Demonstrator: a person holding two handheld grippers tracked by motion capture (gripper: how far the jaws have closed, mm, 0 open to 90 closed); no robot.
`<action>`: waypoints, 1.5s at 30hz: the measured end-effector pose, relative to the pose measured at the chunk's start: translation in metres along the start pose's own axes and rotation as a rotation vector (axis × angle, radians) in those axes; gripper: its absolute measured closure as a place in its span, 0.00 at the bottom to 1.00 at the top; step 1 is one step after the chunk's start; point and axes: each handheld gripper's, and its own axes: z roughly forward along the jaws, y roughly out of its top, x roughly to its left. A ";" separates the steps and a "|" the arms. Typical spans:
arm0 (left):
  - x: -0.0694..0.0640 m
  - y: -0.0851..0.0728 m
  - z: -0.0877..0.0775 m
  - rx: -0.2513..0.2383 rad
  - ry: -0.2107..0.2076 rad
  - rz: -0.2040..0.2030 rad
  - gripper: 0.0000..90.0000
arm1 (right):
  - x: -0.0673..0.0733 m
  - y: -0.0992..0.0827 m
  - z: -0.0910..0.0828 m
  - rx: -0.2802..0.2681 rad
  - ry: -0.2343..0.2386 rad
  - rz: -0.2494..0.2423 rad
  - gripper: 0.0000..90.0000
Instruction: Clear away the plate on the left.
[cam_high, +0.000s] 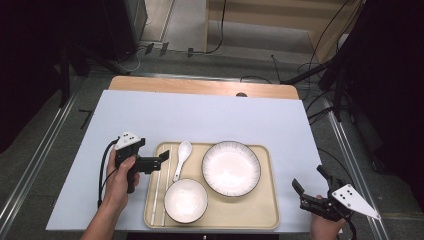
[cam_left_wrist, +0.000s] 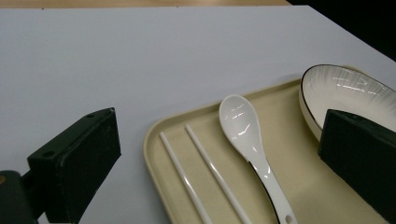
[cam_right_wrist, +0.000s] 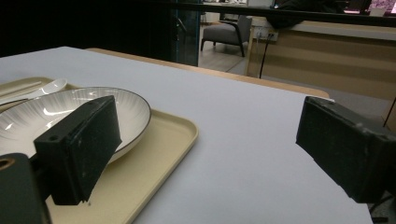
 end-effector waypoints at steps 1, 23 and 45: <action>0.001 -0.002 -0.001 -0.003 0.005 0.003 0.00 | 0.000 0.000 0.001 -0.001 0.000 -0.001 0.07; 0.027 -0.037 -0.035 -0.038 0.057 -0.027 0.00 | -0.002 0.001 0.000 -0.009 0.000 0.004 0.07; 0.049 -0.061 -0.072 -0.071 0.099 0.002 0.00 | -0.001 0.002 -0.003 -0.011 -0.004 0.013 0.07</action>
